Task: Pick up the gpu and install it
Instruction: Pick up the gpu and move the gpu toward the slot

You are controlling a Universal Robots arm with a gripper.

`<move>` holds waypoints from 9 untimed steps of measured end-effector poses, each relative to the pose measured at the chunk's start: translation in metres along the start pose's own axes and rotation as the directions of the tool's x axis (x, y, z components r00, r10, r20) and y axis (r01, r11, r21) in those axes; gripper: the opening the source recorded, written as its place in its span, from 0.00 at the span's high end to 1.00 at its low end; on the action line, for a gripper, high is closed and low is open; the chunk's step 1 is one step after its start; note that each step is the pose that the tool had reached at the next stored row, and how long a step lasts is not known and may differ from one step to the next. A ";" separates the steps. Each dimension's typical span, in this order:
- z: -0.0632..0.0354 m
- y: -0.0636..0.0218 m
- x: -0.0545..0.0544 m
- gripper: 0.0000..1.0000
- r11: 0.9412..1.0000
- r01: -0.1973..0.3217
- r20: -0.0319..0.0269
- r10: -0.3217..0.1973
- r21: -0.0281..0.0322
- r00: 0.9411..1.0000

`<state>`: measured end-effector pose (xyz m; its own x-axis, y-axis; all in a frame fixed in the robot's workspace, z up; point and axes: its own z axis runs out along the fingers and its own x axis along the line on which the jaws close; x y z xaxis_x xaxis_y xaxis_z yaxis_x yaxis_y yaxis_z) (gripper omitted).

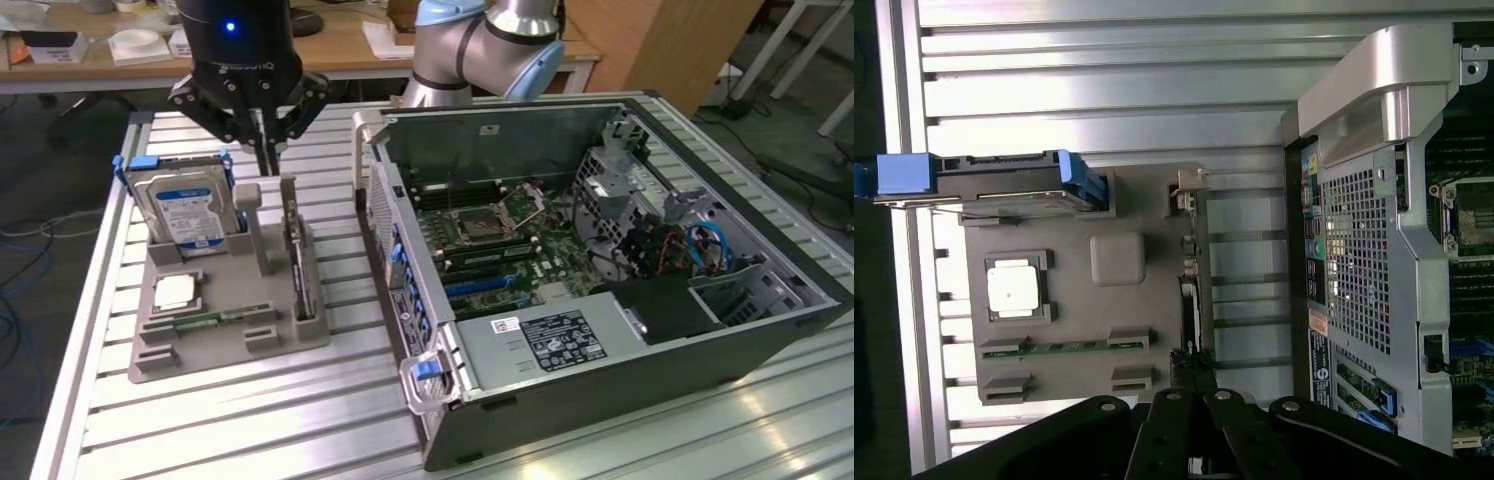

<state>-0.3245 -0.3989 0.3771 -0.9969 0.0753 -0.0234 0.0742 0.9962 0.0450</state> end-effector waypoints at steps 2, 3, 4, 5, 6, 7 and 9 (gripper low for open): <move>0.0000 0.0000 0.000 0.77 1.000 0.000 0.000 0.000 0.000 1.000; 0.0000 0.0000 0.000 0.77 1.000 0.000 0.000 0.000 0.000 1.000; 0.0000 0.0000 0.000 0.71 1.000 0.000 0.000 0.000 0.000 1.000; 0.0000 0.0000 0.000 0.59 1.000 0.000 0.000 0.000 0.000 1.000; 0.0000 0.0000 0.000 0.59 1.000 0.000 0.000 0.000 0.000 1.000; 0.0000 0.0000 0.000 0.59 1.000 0.000 0.000 0.000 0.000 1.000; 0.0001 0.0002 0.000 0.53 1.000 0.000 0.000 0.000 0.000 1.000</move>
<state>-0.3245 -0.3987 0.3770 -0.9969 0.0751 -0.0236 0.0739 0.9962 0.0451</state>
